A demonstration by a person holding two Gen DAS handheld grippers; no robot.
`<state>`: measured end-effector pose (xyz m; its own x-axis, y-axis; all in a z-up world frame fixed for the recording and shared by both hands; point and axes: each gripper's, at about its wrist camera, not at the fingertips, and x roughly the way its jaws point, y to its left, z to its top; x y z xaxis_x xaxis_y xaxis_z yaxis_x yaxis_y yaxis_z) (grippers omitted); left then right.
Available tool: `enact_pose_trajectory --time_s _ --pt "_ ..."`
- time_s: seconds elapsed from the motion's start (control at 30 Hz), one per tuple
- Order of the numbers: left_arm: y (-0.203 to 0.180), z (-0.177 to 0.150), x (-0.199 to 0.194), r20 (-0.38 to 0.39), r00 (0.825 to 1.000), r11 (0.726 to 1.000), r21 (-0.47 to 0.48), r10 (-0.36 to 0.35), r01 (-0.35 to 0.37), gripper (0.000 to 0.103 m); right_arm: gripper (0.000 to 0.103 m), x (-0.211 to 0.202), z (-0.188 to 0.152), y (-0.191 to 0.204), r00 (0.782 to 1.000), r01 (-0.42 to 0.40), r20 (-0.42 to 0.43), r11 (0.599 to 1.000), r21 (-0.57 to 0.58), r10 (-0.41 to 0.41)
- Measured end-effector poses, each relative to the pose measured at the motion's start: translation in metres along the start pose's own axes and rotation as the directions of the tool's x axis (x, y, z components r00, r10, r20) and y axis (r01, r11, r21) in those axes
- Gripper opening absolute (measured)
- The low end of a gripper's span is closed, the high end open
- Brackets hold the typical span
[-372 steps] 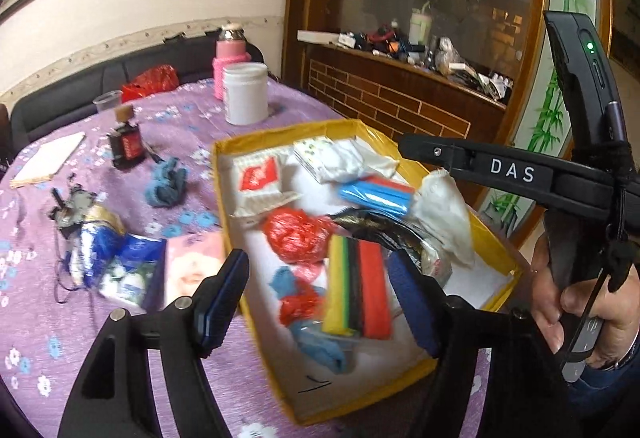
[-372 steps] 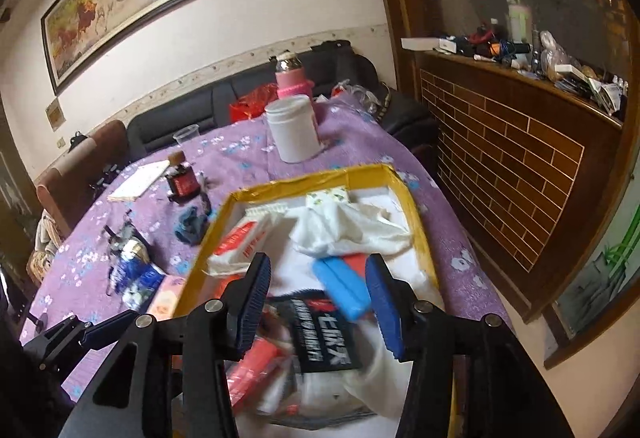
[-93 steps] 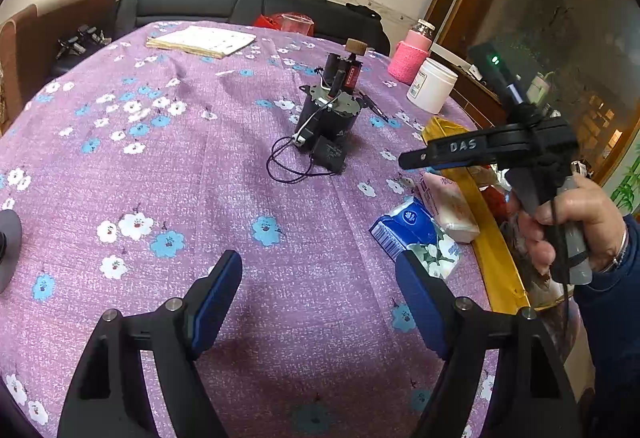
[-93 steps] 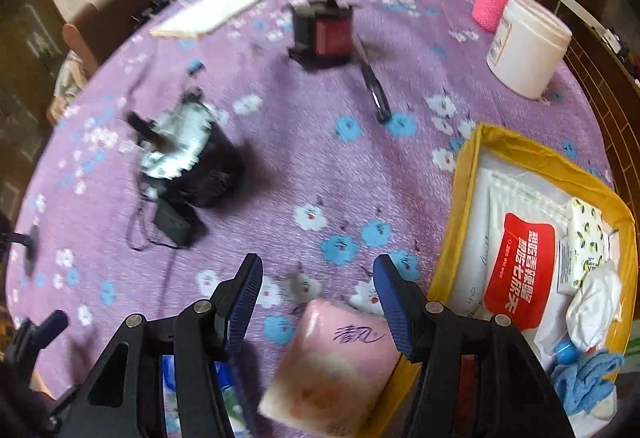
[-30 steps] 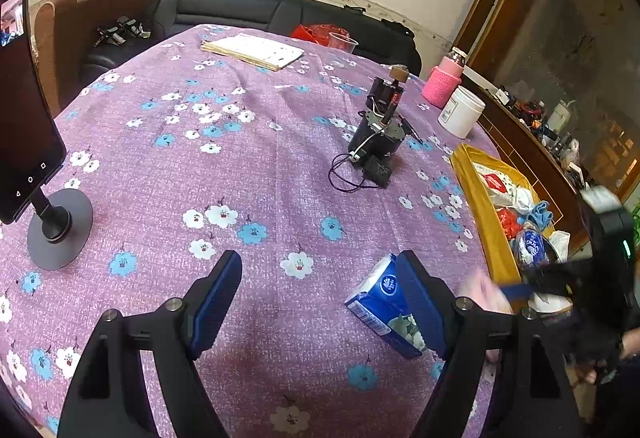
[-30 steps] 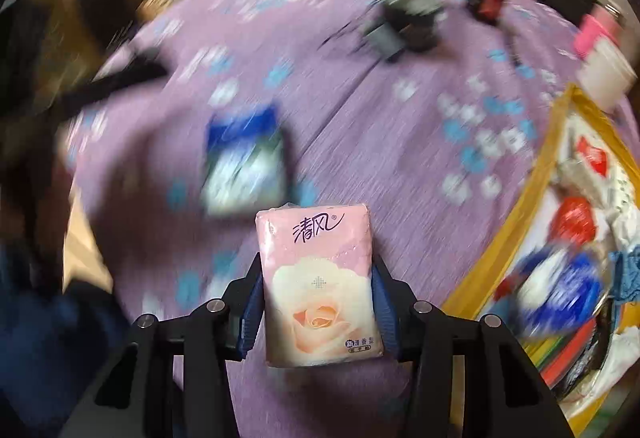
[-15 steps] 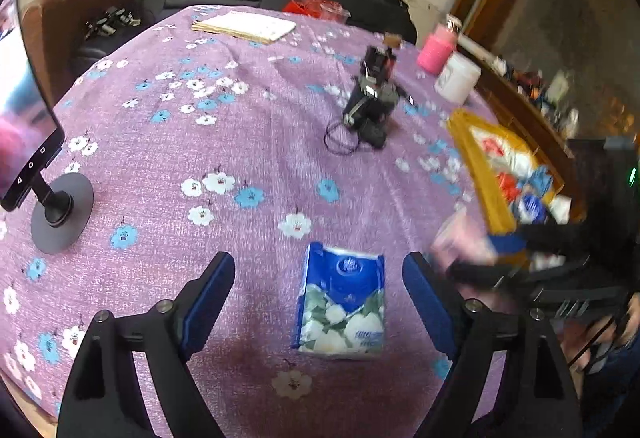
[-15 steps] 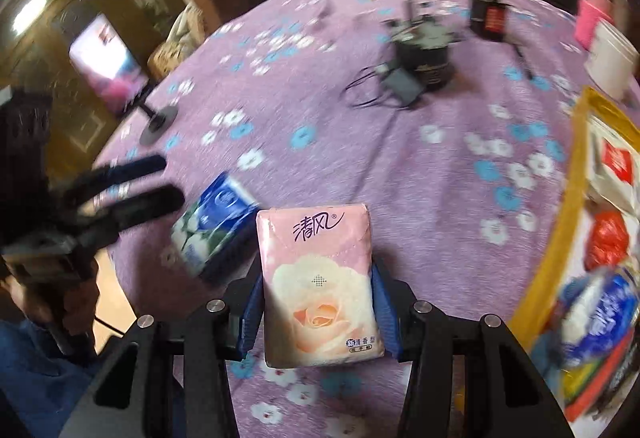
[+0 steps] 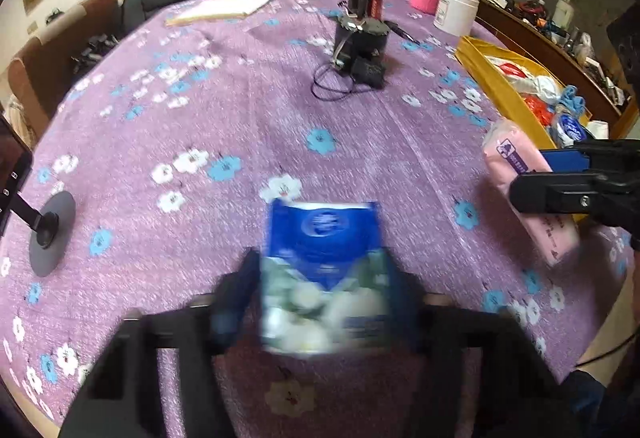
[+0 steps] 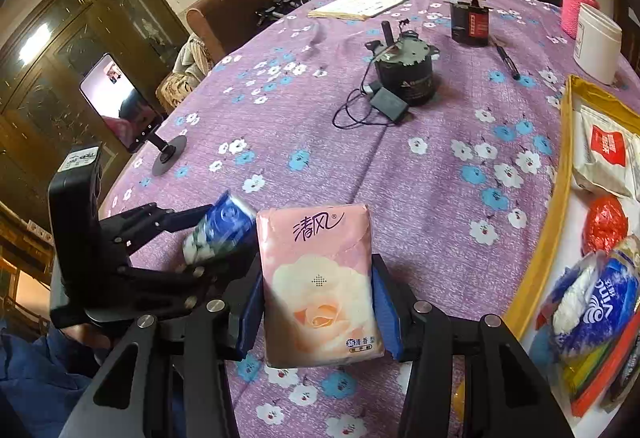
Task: Organize soft objects
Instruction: 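Grasp the pink tissue pack with the right gripper while the left grasps the blue-white tissue pack, then lift the pink pack with the right gripper while the left lifts the blue-white pack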
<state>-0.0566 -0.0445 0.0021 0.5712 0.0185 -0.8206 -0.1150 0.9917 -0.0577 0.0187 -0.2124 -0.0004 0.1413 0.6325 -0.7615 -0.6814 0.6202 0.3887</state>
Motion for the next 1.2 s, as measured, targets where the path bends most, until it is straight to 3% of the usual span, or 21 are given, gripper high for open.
enact_pose_trajectory --time_s 0.17,0.3,0.63,0.87,1.2 --pt "0.005 0.003 -0.002 0.041 0.999 0.999 -0.035 0.001 0.000 0.050 0.053 0.001 0.008 0.005 0.999 -0.004 0.040 1.000 0.011 0.003" --pt "0.015 0.015 -0.019 0.128 0.992 0.996 -0.088 0.014 -0.003 0.050 0.053 -0.003 0.016 0.010 0.996 0.005 0.090 1.000 0.020 -0.007" --pt "0.037 0.038 -0.060 0.342 0.929 0.979 -0.190 0.140 -0.077 0.050 0.053 -0.015 0.035 0.040 0.967 0.056 0.251 0.998 -0.013 -0.051" --pt "0.044 0.040 -0.069 0.401 0.894 0.968 -0.218 0.201 -0.120 0.051 0.053 -0.011 0.039 0.049 0.963 0.029 0.268 0.999 -0.023 -0.022" --pt "0.042 0.043 -0.069 0.410 0.887 0.967 -0.215 0.213 -0.134 0.051 0.053 -0.012 0.041 0.051 0.960 0.022 0.279 1.000 -0.018 -0.016"
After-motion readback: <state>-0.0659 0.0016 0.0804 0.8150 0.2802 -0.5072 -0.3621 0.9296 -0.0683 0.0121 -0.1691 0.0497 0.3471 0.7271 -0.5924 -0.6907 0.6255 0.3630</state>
